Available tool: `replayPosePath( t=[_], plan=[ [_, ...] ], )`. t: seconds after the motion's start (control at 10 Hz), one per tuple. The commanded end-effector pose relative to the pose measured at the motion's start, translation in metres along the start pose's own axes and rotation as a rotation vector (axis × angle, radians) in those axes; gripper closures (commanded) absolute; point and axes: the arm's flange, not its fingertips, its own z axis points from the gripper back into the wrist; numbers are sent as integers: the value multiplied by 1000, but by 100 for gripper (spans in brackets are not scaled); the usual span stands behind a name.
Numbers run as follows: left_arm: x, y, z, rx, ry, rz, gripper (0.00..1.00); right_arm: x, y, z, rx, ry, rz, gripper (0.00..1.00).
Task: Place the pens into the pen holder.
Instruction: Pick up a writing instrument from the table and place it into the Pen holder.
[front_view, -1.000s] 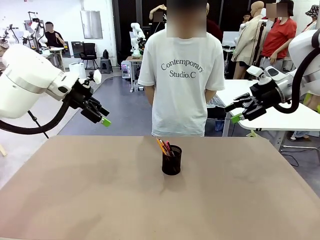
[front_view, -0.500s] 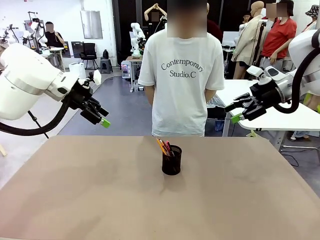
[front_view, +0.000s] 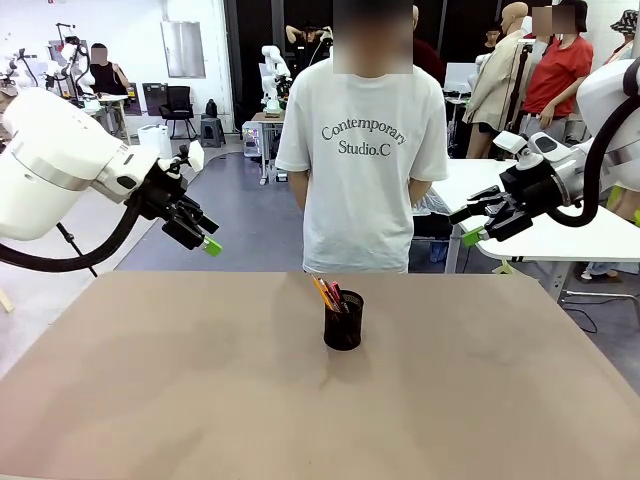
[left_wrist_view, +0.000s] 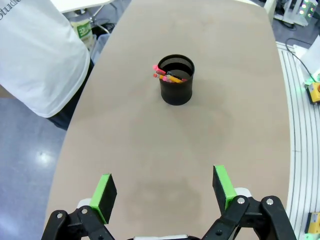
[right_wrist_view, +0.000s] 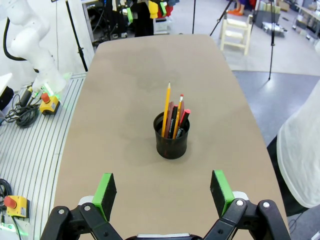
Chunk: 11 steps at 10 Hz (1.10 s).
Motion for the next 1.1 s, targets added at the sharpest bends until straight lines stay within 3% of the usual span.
replayPosePath(
  t=[0.0, 1.0],
  plan=[
    [0, 0, 4, 6, -1, 3, 0, 5, -3, 0, 3, 0, -12, 0],
    [0, 0, 4, 6, -1, 3, 0, 5, -3, 0, 3, 0, -12, 0]
  ],
)
